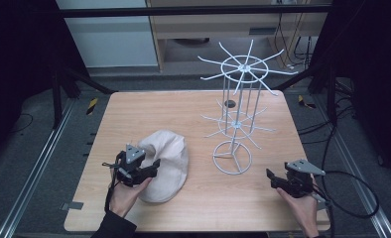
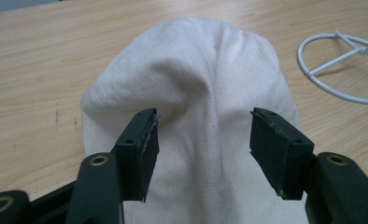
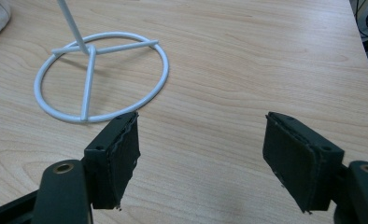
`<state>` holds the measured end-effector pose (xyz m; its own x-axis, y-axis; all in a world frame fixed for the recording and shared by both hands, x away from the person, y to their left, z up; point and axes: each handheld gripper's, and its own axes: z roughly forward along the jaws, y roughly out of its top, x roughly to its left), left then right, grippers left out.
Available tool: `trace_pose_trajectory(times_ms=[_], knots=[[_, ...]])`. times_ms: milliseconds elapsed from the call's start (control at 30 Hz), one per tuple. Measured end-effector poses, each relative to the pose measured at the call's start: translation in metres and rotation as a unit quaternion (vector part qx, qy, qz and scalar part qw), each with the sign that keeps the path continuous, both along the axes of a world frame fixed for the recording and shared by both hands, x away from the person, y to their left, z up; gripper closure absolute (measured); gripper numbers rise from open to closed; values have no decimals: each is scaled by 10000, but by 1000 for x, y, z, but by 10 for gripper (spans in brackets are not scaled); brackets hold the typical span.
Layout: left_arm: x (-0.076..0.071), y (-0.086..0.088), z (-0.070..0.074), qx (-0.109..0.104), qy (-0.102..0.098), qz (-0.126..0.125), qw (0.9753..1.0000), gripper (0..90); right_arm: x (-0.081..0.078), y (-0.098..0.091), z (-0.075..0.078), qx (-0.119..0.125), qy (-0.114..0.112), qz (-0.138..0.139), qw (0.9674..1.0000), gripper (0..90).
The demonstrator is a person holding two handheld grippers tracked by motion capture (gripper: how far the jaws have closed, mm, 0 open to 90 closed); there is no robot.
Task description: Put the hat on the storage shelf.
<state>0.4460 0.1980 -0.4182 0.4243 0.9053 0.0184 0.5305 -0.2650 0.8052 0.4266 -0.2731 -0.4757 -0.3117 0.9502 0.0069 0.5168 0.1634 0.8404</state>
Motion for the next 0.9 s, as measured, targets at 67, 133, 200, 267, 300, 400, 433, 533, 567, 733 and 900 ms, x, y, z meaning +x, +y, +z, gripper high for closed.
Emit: trace_pose_trajectory(times_ms=[67,133,200,267,300,400,433,533,567,733,900], knots=[[1,-1,-2,58,62,-19,10000,433,0,0,0,13,1,7,10000,272],[2,-2,-5,80,139,7,9999,448,0,-1,1,25,4,-3,10000,271],[3,-2,-7,78,193,54,9998,465,0,-1,1,20,7,0,10000,273],[4,-2,-8,98,230,55,9997,485,0,-1,0,-4,5,12,10000,273],[5,-1,-11,148,297,77,9994,496,0,0,0,-10,8,12,10000,273],[8,0,-14,168,385,67,9991,538,0,0,0,-11,19,15,10000,274],[8,0,-15,143,410,86,9990,550,0,0,0,-13,20,16,10000,274],[9,0,-17,176,491,37,9986,593,0,0,0,-7,24,17,10000,274],[10,0,-17,179,530,29,9984,607,0,0,0,-10,24,21,10000,274],[13,-2,-20,199,690,-2,9974,703,0,0,0,1,54,25,10000,274],[16,-2,-22,213,825,-78,9963,804,0,0,0,1,49,24,10000,274]])
